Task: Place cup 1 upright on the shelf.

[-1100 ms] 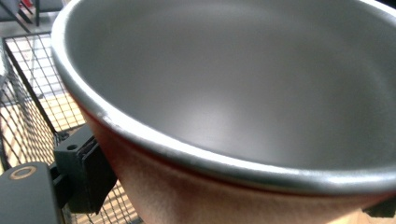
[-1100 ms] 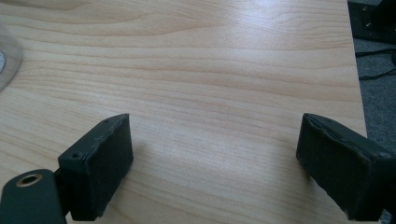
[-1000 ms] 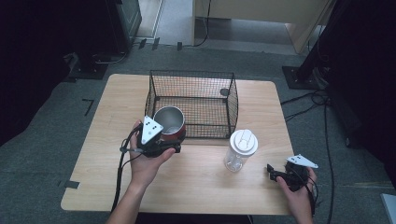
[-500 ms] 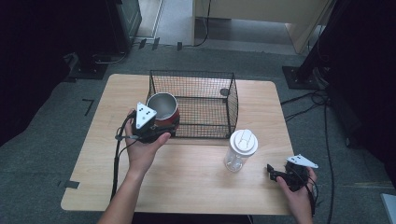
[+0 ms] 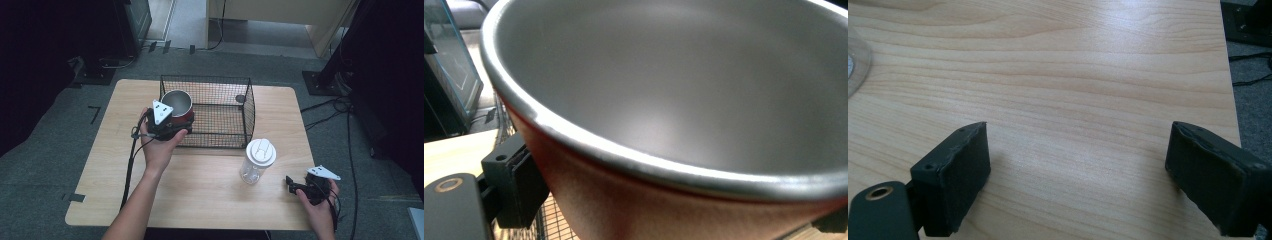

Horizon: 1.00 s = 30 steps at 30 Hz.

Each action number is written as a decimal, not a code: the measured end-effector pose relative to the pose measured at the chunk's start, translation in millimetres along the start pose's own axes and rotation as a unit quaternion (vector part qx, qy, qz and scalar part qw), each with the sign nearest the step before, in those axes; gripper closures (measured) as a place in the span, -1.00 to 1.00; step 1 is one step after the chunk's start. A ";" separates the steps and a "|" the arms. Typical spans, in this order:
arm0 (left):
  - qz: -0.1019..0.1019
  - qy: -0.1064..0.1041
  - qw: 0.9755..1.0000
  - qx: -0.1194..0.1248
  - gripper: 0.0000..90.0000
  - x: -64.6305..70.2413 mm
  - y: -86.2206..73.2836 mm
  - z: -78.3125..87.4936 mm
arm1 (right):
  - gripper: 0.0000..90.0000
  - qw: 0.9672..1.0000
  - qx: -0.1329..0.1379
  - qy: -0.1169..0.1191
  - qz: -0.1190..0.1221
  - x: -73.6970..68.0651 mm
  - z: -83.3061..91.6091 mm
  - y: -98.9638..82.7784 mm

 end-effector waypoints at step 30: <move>0.000 0.034 0.995 -0.099 -0.83 -1.0 -14.1 -66.1 | -0.77 1.000 0.000 0.002 0.000 0.2 0.3 -0.1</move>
Point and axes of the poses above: each handheld gripper's, and its own axes: z roughly backward along the jaws, y roughly out of its top, x roughly to its right, the point moved 1 cm from there along -z, roughly forward along the jaws, and after that the axes turned 11 degrees about -x, right-handed, at the moved point
